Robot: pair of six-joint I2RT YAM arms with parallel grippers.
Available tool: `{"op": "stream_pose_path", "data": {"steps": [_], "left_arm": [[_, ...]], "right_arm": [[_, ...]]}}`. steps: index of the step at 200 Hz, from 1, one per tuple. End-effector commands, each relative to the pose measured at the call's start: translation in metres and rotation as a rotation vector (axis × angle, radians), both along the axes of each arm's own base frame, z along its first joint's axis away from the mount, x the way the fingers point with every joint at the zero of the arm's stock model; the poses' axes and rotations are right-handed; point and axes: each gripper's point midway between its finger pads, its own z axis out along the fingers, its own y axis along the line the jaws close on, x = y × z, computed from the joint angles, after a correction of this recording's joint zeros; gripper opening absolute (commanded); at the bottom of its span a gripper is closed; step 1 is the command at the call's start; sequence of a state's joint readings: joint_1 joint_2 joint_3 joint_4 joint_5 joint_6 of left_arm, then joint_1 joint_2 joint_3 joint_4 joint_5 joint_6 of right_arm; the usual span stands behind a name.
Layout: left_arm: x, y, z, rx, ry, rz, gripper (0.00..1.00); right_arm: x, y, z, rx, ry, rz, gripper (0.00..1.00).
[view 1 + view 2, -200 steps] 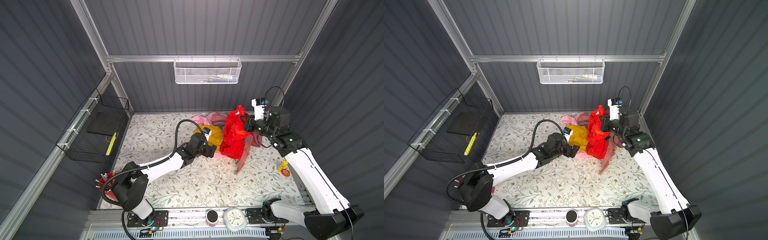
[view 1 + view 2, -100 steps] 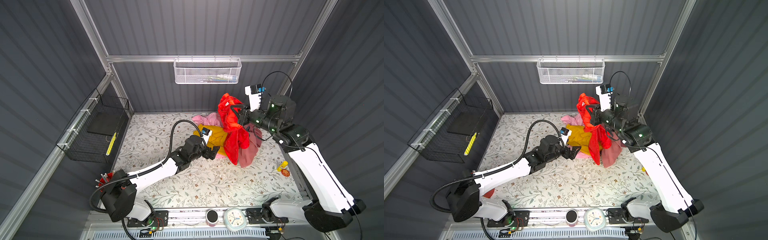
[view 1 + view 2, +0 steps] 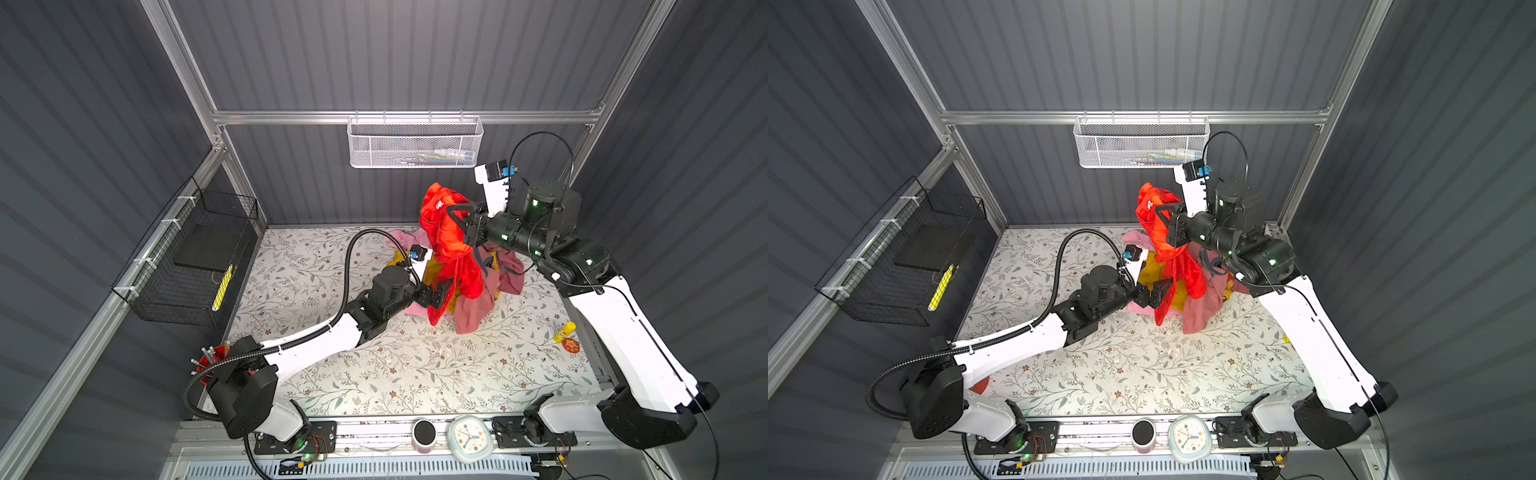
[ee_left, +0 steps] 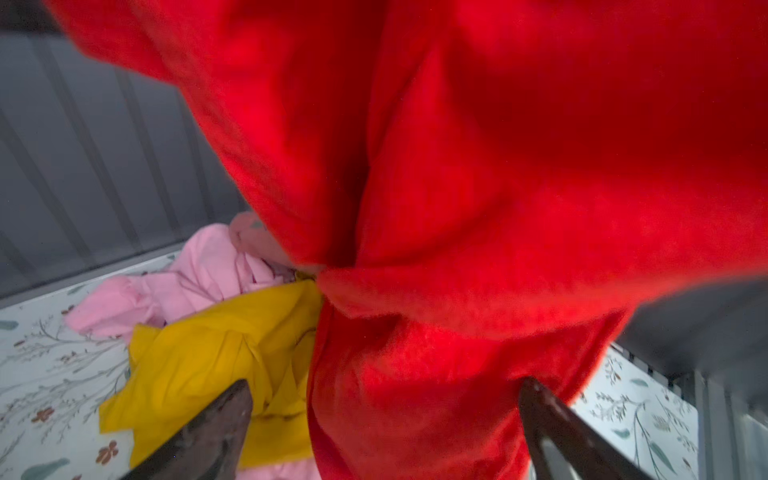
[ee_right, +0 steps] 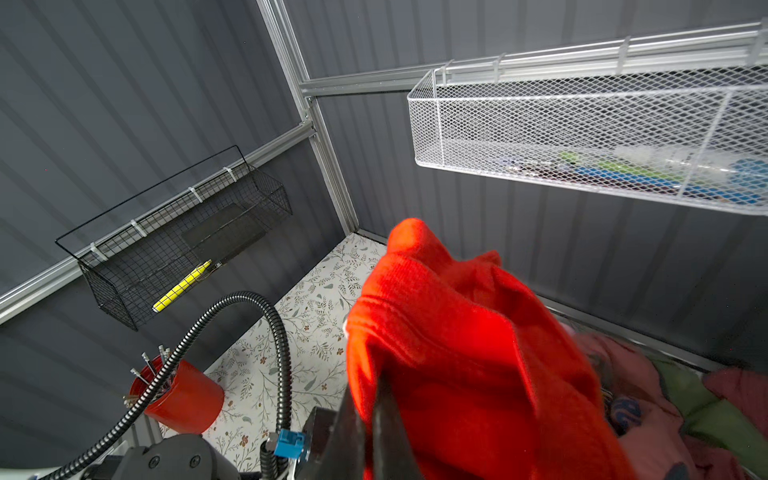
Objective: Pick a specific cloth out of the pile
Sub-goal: 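Lift the red shirt up out of the pile with both grippers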
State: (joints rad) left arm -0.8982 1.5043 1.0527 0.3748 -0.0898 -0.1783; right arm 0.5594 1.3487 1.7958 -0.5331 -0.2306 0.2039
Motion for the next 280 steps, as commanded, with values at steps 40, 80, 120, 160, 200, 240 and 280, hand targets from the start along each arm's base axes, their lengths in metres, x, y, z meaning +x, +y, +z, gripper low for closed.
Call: {"op": "stream_pose_path", "data": {"steps": [40, 80, 120, 160, 200, 240, 280], "left_arm": [[0.026, -0.039, 0.047, -0.107, -0.174, -0.017, 1.0], [0.037, -0.051, 0.076, -0.144, -0.286, -0.005, 0.7], [0.039, -0.047, 0.098, -0.103, -0.349, 0.015, 0.0], [0.028, -0.034, 0.129, -0.082, -0.387, 0.013, 0.0], [0.015, -0.019, 0.169, -0.094, -0.414, 0.01, 0.0], [0.008, -0.002, 0.195, -0.087, -0.427, 0.043, 0.0], [0.005, 0.001, 0.211, -0.09, -0.427, 0.043, 0.0]], "right_arm": [[-0.01, -0.007, 0.002, 0.017, -0.045, -0.017, 0.0], [-0.008, -0.024, -0.018, -0.015, -0.015, -0.083, 0.0], [0.002, -0.055, -0.055, -0.038, 0.055, -0.195, 0.03], [0.007, -0.095, -0.086, -0.056, 0.084, -0.333, 0.69], [0.01, -0.123, -0.129, -0.074, 0.144, -0.416, 0.99], [0.009, -0.141, -0.172, -0.05, 0.199, -0.451, 0.99], [0.01, -0.143, -0.23, -0.074, 0.279, -0.439, 0.99]]}}
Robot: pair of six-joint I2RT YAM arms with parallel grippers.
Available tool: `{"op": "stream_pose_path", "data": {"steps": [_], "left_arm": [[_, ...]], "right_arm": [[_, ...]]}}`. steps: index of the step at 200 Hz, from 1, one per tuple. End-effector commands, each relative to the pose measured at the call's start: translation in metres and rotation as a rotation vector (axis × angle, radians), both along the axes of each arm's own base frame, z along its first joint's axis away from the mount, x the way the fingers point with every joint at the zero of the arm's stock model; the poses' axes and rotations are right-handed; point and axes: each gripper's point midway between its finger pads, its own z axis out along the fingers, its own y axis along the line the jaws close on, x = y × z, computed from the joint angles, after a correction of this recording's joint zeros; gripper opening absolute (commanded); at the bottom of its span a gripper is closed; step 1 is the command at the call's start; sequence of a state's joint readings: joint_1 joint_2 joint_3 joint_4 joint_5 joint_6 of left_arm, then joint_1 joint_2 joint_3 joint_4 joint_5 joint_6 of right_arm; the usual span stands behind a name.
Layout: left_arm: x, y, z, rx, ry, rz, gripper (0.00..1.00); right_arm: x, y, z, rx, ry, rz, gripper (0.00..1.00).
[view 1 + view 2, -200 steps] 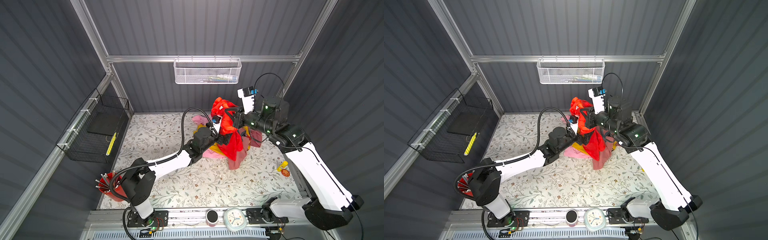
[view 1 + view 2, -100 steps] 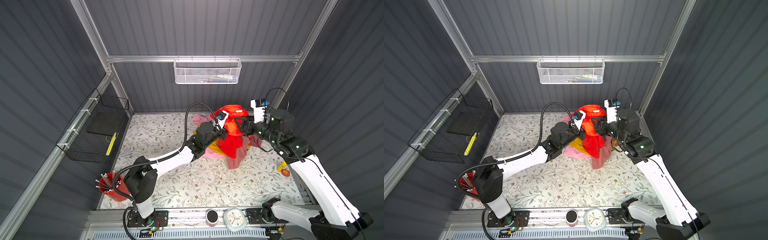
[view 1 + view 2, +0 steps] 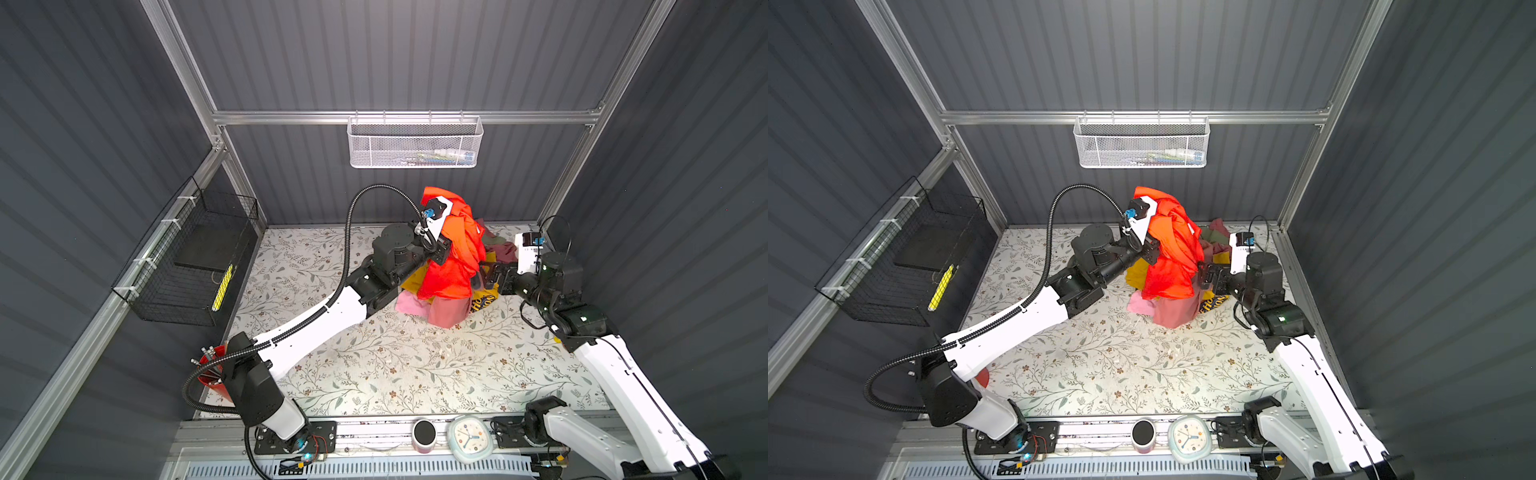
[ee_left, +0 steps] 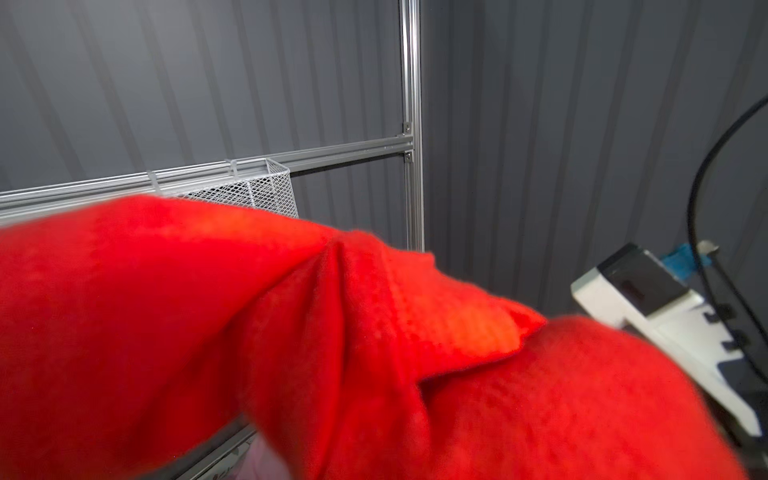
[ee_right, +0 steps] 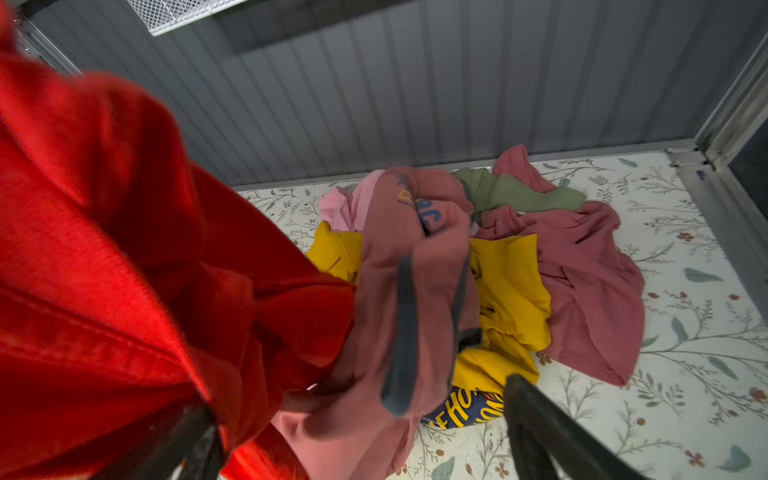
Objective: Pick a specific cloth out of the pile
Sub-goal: 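Lift the red shirt up out of the pile with both grippers, then release the right gripper and carry the red shirt away with the left gripper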
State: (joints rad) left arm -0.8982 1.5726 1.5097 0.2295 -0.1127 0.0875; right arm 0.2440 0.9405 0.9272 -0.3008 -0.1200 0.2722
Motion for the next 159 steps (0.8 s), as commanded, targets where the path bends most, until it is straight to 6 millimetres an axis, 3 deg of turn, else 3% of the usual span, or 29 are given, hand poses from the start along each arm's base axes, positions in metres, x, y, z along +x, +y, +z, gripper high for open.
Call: {"op": "stream_pose_path", "data": {"steps": [1, 22, 42, 81, 126, 159], "left_arm": [[-0.011, 0.016, 0.053, -0.08, -0.077, 0.016, 0.0], [-0.009, 0.021, 0.06, -0.063, -0.088, 0.048, 0.0], [-0.006, 0.031, 0.066, -0.036, -0.088, 0.1, 0.0], [-0.001, 0.07, 0.068, 0.054, -0.117, 0.274, 0.0], [0.017, 0.133, 0.052, 0.174, -0.073, 0.499, 0.0], [0.033, 0.192, 0.035, 0.204, -0.018, 0.64, 0.0]], "right_arm": [[0.003, -0.001, -0.03, -0.002, 0.049, -0.001, 0.99], [0.004, -0.004, -0.06, -0.005, 0.12, -0.01, 0.99], [0.004, -0.008, -0.076, -0.007, 0.138, -0.026, 0.99], [-0.004, -0.023, -0.101, -0.019, 0.192, -0.077, 0.99], [-0.015, -0.036, -0.108, -0.046, 0.187, -0.109, 0.99], [-0.02, -0.034, -0.096, -0.037, 0.149, -0.081, 0.99]]}}
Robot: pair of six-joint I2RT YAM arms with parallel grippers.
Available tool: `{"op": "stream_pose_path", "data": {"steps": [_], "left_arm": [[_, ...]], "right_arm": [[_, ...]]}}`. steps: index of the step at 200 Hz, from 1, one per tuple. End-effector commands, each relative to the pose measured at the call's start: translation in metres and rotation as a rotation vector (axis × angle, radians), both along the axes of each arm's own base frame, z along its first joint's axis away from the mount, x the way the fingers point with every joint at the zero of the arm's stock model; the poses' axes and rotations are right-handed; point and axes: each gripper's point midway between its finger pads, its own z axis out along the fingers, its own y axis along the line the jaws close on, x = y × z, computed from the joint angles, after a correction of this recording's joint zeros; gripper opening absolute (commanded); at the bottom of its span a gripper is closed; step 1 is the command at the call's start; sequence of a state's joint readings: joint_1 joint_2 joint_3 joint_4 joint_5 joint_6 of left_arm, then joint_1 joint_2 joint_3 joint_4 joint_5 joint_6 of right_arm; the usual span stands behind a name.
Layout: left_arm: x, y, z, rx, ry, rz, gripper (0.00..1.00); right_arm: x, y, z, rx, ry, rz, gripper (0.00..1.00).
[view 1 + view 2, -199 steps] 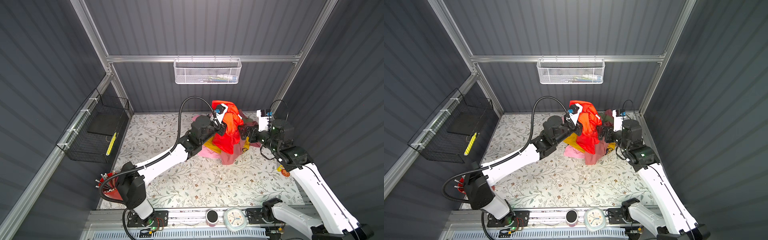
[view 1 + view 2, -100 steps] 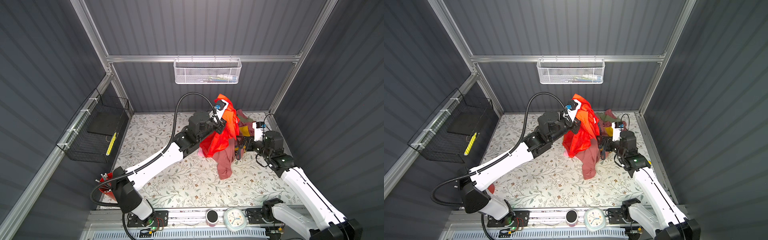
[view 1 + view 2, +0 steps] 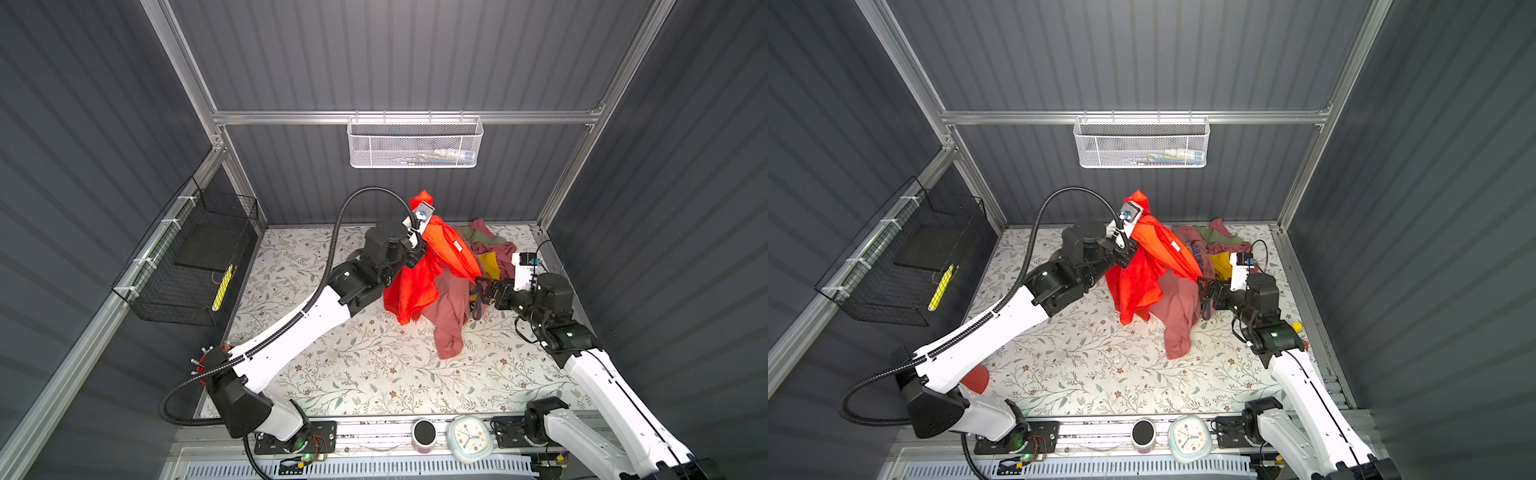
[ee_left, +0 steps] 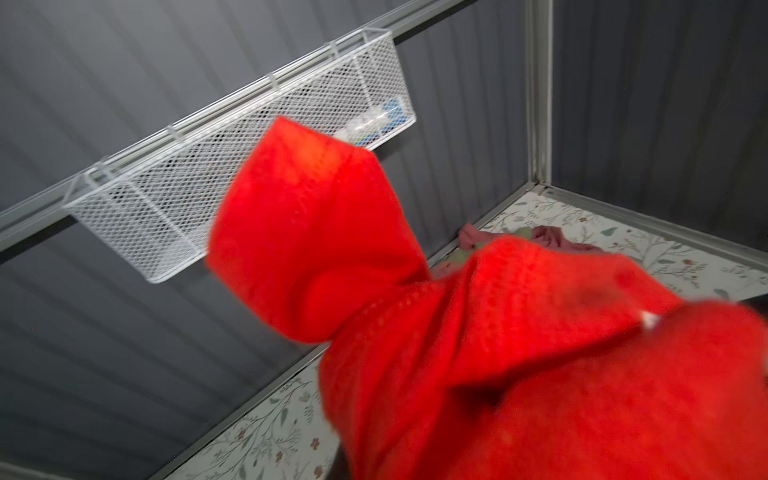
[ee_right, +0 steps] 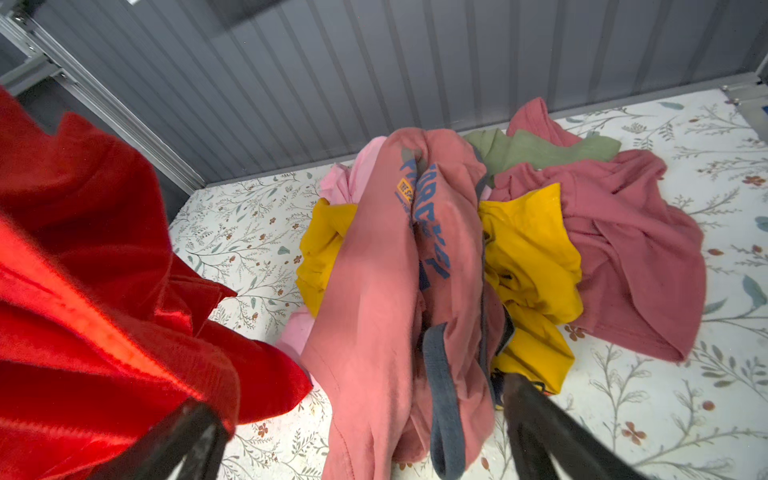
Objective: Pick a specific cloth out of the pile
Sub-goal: 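Release the right gripper and carry the red shirt away with the left gripper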
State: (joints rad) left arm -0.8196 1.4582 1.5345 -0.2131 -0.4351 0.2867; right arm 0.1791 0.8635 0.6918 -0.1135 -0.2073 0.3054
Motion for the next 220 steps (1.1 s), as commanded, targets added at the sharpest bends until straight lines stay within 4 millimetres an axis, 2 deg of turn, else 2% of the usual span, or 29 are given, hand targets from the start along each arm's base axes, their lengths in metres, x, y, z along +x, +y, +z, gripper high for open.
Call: {"op": "stream_pose_path", "data": {"steps": [1, 27, 73, 97, 101, 118, 130, 170, 182, 185, 189, 220], "left_arm": [[0.002, 0.089, 0.074, -0.161, -0.162, 0.238, 0.0], [0.005, 0.118, 0.063, -0.063, -0.164, 0.338, 0.0], [0.02, 0.145, 0.034, 0.039, -0.126, 0.441, 0.0], [0.03, 0.159, 0.028, 0.021, -0.115, 0.467, 0.0], [0.033, 0.162, 0.012, 0.044, -0.09, 0.471, 0.0], [0.043, 0.176, 0.004, 0.037, -0.073, 0.497, 0.0], [0.049, 0.184, -0.002, 0.029, -0.06, 0.501, 0.0], [0.07, 0.213, 0.0, -0.034, -0.05, 0.524, 0.0], [0.076, 0.216, -0.007, -0.057, -0.02, 0.516, 0.0], [0.077, 0.216, 0.007, -0.078, -0.042, 0.513, 0.0], [0.079, 0.217, 0.008, -0.084, -0.04, 0.512, 0.0], [0.099, 0.22, -0.003, -0.126, -0.016, 0.51, 0.0]], "right_arm": [[-0.014, -0.025, -0.051, -0.101, 0.159, -0.076, 0.99], [-0.018, -0.007, -0.039, -0.054, 0.128, 0.027, 0.99], [-0.022, 0.011, -0.027, -0.004, 0.084, 0.129, 0.99], [-0.024, 0.009, -0.032, -0.026, 0.094, 0.126, 0.99], [-0.024, 0.009, -0.033, -0.028, 0.095, 0.125, 0.99], [-0.027, 0.008, -0.036, -0.029, 0.1, 0.125, 0.99], [-0.026, 0.001, -0.039, -0.048, 0.096, 0.082, 0.99], [-0.028, -0.004, -0.041, -0.053, 0.093, 0.06, 0.99], [-0.028, -0.004, -0.043, -0.055, 0.101, 0.056, 0.99], [-0.028, -0.004, -0.044, -0.055, 0.103, 0.055, 0.99], [-0.028, -0.004, -0.043, -0.054, 0.104, 0.055, 0.99], [-0.026, -0.003, -0.045, -0.04, 0.113, 0.056, 0.99]]}}
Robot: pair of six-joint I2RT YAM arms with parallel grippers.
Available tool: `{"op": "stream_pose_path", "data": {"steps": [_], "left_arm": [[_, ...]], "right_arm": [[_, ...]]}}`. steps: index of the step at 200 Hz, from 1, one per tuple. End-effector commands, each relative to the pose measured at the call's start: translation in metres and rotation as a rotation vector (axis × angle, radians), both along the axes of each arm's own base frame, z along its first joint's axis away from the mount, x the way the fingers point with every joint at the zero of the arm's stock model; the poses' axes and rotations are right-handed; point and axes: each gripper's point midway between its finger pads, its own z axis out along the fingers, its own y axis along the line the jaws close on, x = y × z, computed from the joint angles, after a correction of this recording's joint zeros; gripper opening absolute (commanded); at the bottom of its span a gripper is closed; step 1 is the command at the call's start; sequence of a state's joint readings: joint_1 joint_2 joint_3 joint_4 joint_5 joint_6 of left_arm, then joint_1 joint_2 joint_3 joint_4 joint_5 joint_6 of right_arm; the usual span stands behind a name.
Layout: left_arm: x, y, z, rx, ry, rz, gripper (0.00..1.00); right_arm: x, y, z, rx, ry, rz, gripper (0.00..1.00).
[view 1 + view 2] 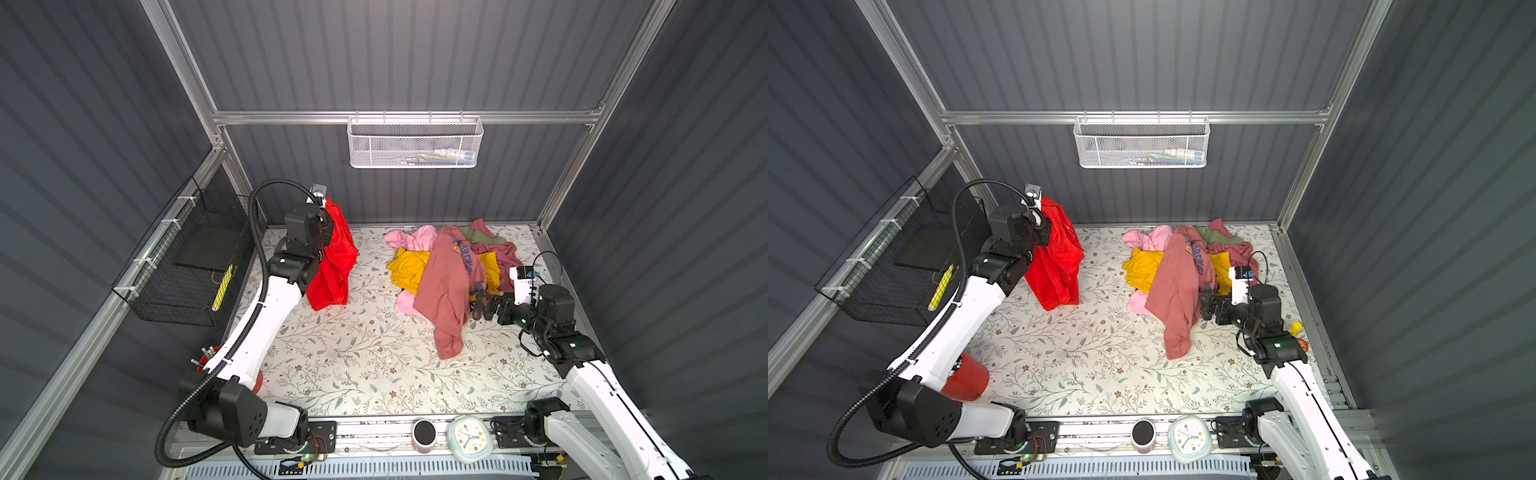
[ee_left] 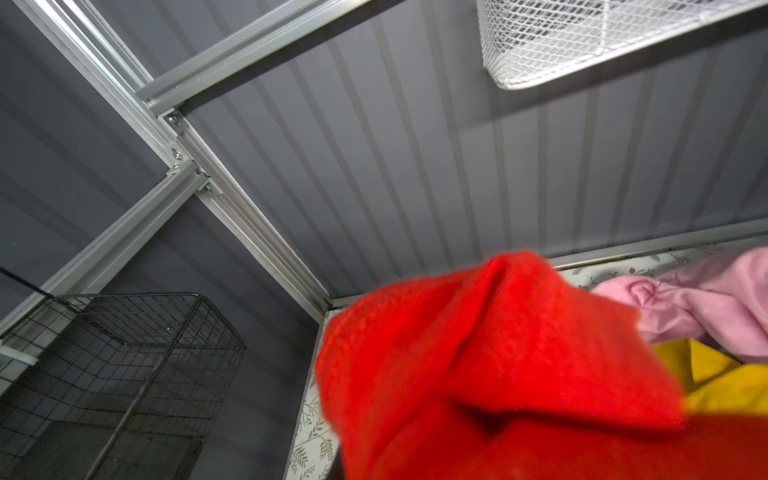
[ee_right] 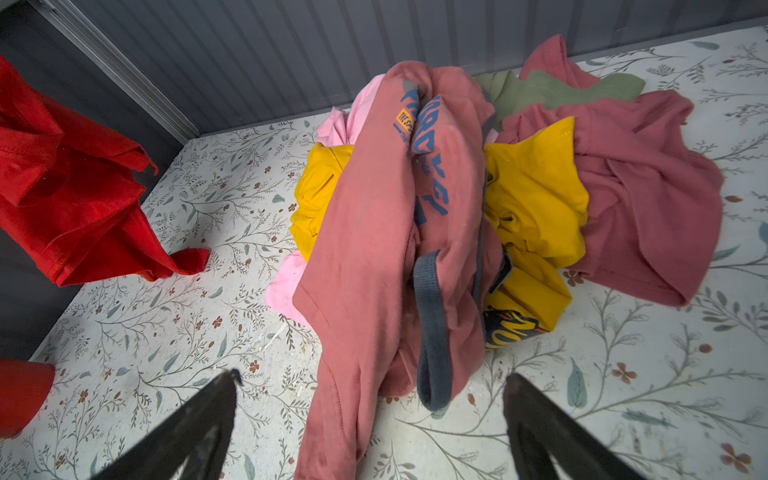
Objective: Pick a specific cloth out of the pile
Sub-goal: 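Release the right gripper and carry the red shirt away with the left gripper, then lower the red shirt onto the bare table with the left gripper and release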
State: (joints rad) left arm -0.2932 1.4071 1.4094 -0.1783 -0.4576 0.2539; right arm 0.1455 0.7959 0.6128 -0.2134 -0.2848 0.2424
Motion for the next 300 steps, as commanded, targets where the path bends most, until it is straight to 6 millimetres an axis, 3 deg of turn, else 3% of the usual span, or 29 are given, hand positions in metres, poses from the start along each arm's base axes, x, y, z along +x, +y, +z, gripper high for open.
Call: {"op": "stream_pose_path", "data": {"steps": [1, 49, 79, 82, 109, 124, 174, 216, 300], "left_arm": [[0.013, -0.007, 0.025, -0.102, -0.082, -0.044, 0.0], [0.044, 0.008, 0.021, -0.06, -0.176, 0.047, 0.0], [0.054, 0.006, 0.04, -0.081, -0.299, 0.046, 0.0], [0.055, 0.006, 0.027, -0.08, -0.279, 0.045, 0.0], [0.051, 0.002, 0.007, -0.129, -0.266, 0.02, 0.0], [0.042, 0.003, -0.022, -0.143, -0.207, 0.02, 0.0], [-0.018, 0.009, -0.109, -0.303, 0.04, 0.039, 0.0], [-0.052, 0.01, -0.157, -0.368, 0.276, 0.088, 0.0], [-0.063, 0.014, -0.263, -0.38, 0.629, 0.207, 0.0]], "right_arm": [[-0.001, -0.001, -0.007, -0.003, 0.021, -0.007, 0.99], [-0.001, -0.001, -0.005, -0.002, 0.025, -0.003, 0.99], [-0.001, 0.0, -0.005, 0.002, 0.026, -0.002, 0.99], [-0.001, 0.0, -0.006, 0.002, 0.027, -0.003, 0.99], [-0.002, 0.0, -0.006, 0.006, 0.031, -0.005, 0.99], [-0.004, -0.001, -0.007, 0.002, 0.03, -0.006, 0.99], [-0.002, 0.004, -0.006, 0.033, 0.04, 0.008, 0.99], [0.0, 0.016, -0.002, 0.081, 0.06, 0.065, 0.99], [-0.002, 0.012, -0.007, 0.063, 0.081, 0.046, 0.99]]}}
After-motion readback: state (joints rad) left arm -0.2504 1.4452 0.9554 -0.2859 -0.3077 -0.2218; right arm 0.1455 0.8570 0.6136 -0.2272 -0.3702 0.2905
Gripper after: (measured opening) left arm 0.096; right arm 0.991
